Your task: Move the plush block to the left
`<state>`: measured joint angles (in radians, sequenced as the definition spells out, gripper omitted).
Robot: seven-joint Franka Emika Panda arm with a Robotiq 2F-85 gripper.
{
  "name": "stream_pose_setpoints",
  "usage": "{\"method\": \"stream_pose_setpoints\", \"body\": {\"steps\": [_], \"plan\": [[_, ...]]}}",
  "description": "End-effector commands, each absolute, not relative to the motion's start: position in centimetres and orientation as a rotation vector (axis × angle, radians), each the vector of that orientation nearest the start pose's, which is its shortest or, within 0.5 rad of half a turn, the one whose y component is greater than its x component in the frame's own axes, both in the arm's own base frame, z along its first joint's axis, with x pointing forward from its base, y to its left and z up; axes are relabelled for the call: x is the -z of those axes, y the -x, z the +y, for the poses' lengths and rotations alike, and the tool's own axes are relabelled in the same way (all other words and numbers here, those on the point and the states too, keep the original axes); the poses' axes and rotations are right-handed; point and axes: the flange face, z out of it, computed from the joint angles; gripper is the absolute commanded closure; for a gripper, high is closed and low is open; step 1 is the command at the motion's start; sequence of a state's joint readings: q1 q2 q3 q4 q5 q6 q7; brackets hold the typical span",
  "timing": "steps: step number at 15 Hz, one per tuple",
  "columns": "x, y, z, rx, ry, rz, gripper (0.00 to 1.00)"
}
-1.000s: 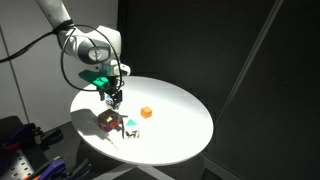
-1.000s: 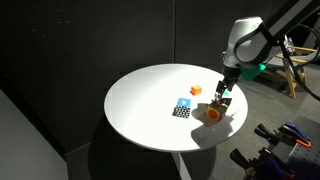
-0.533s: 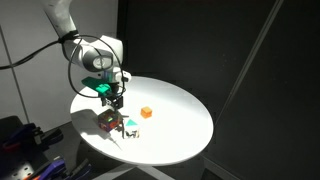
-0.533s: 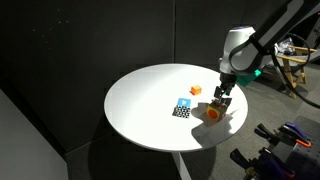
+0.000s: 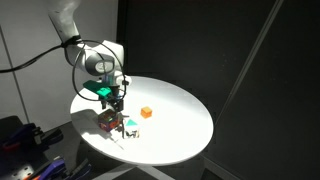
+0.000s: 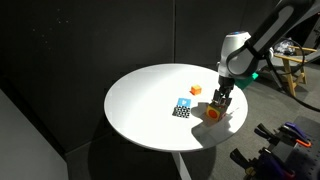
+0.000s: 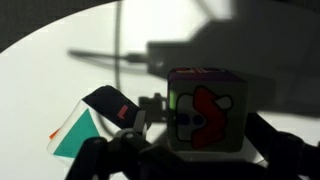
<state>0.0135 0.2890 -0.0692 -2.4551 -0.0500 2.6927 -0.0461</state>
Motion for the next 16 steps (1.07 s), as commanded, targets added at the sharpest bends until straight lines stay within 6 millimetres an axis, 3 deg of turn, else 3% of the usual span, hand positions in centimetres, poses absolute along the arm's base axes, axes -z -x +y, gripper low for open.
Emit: {"method": "stream_pose_setpoints", "body": {"steps": [1, 10, 11, 12, 16], "plan": [[-17.3, -48.2, -2.8, -0.073, 3.191, -0.083, 0.00], [-15.9, -48.7, -2.8, -0.072, 3.201, -0.130, 0.00], [-15.8, -48.8, -2.8, -0.066, 3.203, -0.135, 0.07], [-15.8, -48.9, -2.8, -0.060, 3.203, -0.142, 0.25], [-16.0, -49.2, -2.7, -0.037, 3.206, -0.164, 0.59]]}}
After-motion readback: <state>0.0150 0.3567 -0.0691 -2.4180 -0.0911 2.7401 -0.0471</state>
